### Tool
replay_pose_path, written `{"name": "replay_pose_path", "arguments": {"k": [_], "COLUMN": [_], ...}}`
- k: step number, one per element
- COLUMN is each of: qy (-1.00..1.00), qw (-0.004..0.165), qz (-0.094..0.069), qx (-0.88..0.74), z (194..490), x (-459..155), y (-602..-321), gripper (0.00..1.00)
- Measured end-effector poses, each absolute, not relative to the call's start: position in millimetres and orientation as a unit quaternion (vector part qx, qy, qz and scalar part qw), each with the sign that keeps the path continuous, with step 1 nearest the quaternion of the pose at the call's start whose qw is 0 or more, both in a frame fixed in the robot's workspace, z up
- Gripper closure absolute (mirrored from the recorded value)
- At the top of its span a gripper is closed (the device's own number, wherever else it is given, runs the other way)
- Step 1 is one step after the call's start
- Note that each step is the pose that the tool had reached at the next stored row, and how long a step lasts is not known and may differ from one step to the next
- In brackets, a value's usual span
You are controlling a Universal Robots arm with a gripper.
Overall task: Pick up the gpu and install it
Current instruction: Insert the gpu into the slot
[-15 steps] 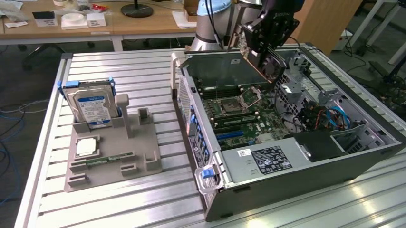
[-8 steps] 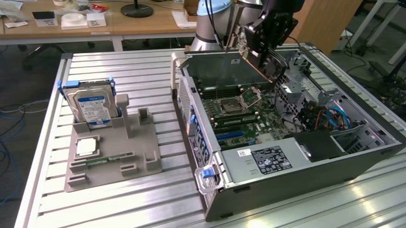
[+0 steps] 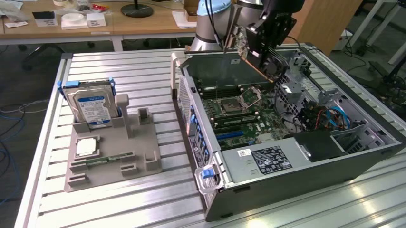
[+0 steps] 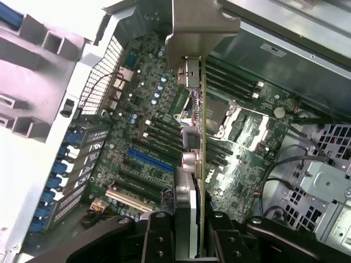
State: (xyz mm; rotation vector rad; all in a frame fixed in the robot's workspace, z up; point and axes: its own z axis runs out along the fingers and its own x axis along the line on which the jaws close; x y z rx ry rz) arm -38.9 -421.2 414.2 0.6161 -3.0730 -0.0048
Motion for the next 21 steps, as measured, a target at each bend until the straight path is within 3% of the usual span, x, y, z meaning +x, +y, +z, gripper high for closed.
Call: {"name": "replay_pose_path", "arguments": {"k": [21], "qy": [-0.939], "qw": [0.004], "qz": [-0.001], "qx": [0.344], "z": [413.0], "x": [-38.9], "y": [-421.3], "gripper": [0.72]}}
